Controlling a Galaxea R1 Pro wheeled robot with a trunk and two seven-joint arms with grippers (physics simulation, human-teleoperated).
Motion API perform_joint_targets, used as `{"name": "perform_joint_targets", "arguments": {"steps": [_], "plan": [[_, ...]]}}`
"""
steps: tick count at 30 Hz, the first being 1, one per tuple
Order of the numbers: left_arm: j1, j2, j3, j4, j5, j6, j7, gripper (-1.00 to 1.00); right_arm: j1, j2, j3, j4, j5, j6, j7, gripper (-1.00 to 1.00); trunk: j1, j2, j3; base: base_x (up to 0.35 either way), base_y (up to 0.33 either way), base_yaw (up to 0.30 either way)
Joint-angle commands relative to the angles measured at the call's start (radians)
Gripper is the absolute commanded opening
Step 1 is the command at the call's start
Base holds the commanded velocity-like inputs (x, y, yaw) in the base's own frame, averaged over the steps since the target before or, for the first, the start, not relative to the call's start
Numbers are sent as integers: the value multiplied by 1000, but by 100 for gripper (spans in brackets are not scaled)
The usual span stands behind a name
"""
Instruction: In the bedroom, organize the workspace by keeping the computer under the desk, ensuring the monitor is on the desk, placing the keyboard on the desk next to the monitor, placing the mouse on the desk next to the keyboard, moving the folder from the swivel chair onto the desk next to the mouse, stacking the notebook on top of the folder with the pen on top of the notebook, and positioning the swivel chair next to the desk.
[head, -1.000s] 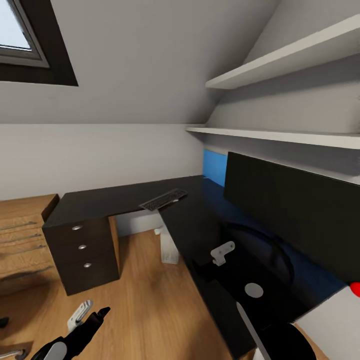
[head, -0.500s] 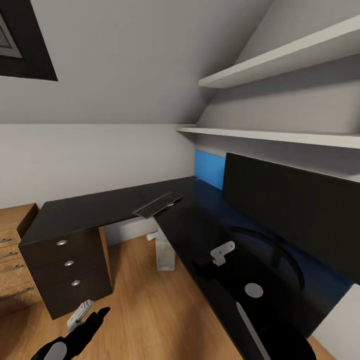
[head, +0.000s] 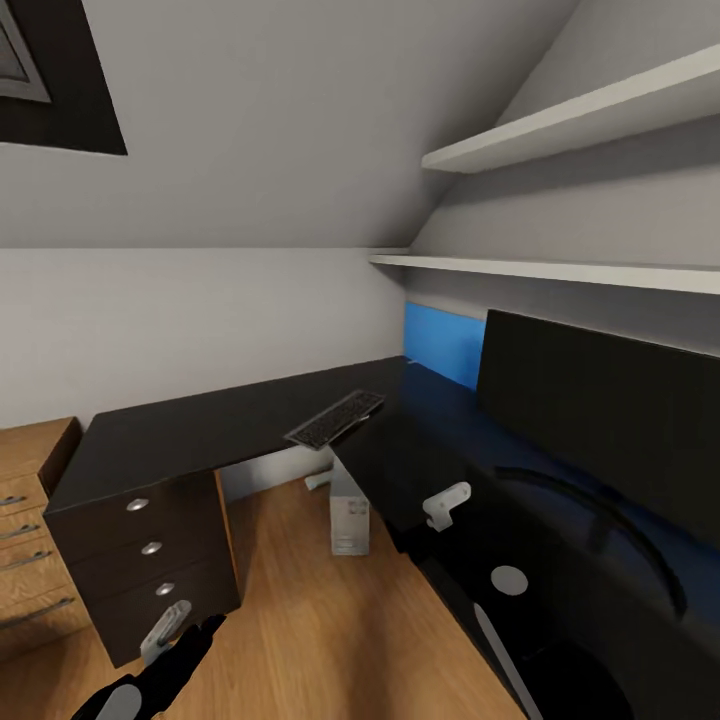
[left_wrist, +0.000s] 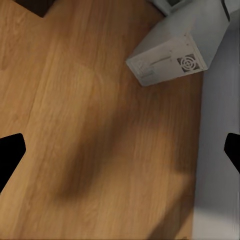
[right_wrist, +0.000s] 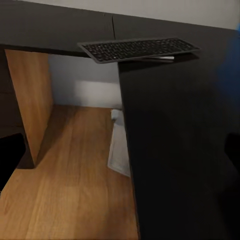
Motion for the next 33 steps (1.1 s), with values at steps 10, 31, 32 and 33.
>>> {"name": "perform_joint_targets", "arguments": {"steps": [10, 31, 32, 33], "plan": [[0, -32, 13, -1, 9, -4, 7, 100, -1, 0, -23, -1, 1, 5, 3, 100, 0, -1, 0, 267, 203, -51], [0, -43, 23, 0, 10, -8, 12, 100, -1, 1, -24, -1, 1, 6, 3, 100, 0, -1, 1, 254, 238, -129], [0, -43, 23, 0, 10, -8, 13, 100, -1, 1, -24, -1, 1, 6, 3, 100, 0, -1, 1, 209, 280, -292], [0, -43, 23, 0, 10, -8, 13, 100, -1, 2, -24, -1, 1, 6, 3, 100, 0, -1, 1, 208, 281, -293]]}}
